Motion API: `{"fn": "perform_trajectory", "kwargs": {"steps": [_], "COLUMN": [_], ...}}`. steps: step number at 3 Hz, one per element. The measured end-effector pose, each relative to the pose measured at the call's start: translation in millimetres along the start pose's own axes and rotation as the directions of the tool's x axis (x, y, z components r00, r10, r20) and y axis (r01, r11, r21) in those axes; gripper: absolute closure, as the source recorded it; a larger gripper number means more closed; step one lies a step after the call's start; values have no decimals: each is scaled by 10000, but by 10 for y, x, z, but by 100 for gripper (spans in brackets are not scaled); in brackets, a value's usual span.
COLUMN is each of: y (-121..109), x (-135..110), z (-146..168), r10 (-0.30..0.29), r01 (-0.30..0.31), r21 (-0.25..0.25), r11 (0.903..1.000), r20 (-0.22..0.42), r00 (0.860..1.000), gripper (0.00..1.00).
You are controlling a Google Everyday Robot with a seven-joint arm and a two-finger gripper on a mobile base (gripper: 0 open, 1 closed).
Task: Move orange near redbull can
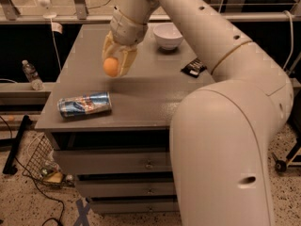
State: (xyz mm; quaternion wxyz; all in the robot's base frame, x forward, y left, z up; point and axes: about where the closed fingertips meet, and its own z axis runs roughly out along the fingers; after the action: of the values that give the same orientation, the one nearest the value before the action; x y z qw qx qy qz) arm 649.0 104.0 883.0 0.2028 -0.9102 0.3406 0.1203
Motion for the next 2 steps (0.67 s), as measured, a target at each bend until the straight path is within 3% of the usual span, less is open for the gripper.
{"fn": "perform_trajectory", "kwargs": {"steps": [1, 2], "y": [-5, 17], "x": [-203, -363], "z": [210, 348], "r10": [-1003, -2076], "r01": [998, 2090], "r21": [-713, -1146], "r11": [9924, 9712], "r20": [-35, 245], "r00": [9949, 9779], "gripper": [100, 100]}}
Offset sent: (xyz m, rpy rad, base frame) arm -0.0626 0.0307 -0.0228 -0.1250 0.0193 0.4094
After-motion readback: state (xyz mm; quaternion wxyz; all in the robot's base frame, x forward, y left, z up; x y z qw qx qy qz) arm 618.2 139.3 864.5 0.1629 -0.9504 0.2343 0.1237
